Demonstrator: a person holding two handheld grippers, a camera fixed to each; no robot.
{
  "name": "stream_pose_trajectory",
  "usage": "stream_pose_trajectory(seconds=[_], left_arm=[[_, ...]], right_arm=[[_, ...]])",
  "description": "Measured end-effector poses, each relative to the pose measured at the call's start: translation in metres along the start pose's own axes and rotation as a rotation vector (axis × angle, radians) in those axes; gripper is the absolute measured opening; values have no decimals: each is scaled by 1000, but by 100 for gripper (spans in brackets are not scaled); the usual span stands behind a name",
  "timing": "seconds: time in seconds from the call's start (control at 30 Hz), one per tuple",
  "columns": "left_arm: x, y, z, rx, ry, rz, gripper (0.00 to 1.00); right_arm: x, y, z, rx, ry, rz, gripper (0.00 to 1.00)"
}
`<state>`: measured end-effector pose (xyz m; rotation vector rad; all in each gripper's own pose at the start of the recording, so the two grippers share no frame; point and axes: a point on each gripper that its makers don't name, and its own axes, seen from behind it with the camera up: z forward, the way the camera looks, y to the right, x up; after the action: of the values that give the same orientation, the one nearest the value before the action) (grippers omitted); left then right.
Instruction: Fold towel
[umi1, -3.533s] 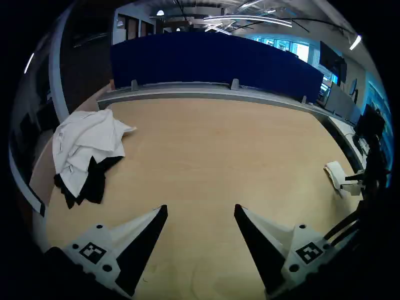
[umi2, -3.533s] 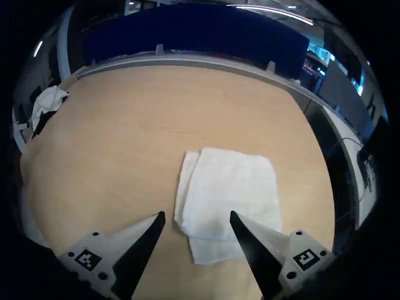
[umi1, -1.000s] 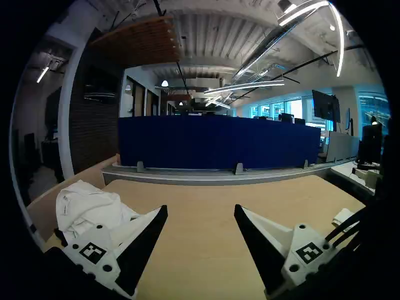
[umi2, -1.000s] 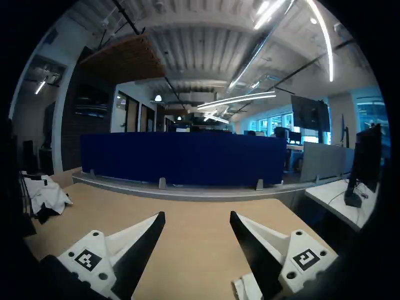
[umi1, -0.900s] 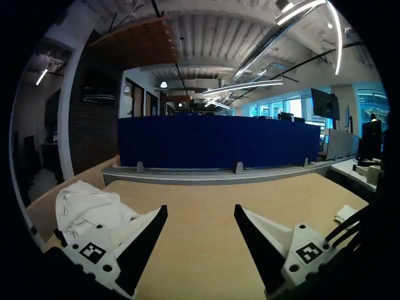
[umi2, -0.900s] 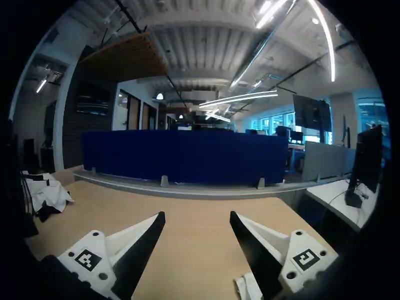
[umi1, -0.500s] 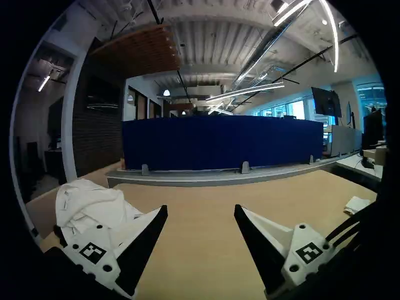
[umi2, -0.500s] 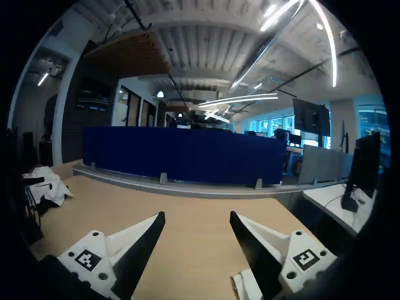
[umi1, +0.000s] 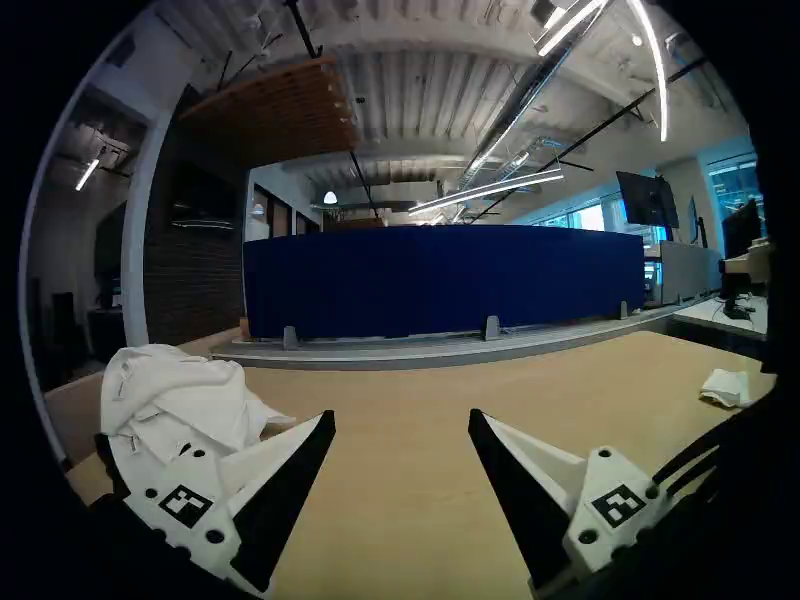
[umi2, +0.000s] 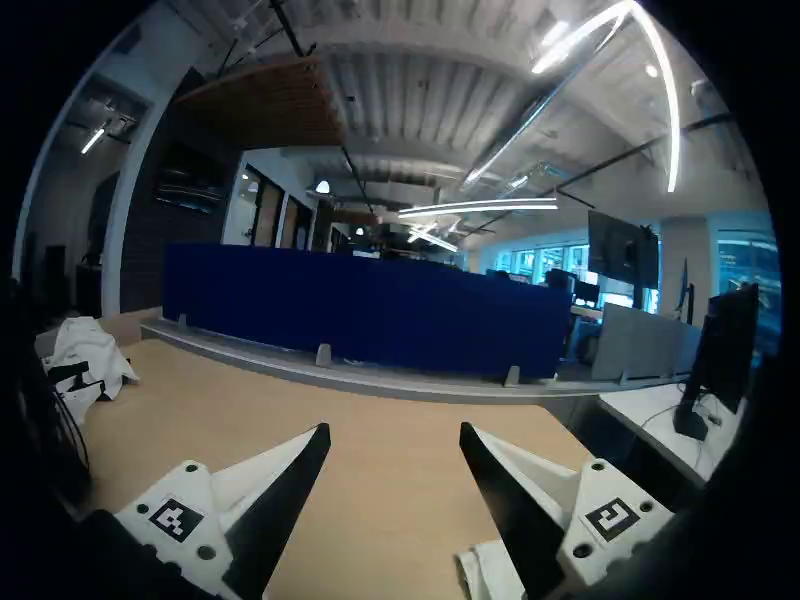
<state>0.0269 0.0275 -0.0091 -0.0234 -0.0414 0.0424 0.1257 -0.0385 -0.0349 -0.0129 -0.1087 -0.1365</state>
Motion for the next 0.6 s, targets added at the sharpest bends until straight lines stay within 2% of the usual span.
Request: stream_pose_trajectory(seconds=[0.47,0.6], left_arm=[[-27,-11,10,0,22,8,99],[-28,-13,10,0,36,-3,99]], right_arm=[[-29,1,7,-11,-14,9,100],[-33,5,8,-18,-15,8,100]])
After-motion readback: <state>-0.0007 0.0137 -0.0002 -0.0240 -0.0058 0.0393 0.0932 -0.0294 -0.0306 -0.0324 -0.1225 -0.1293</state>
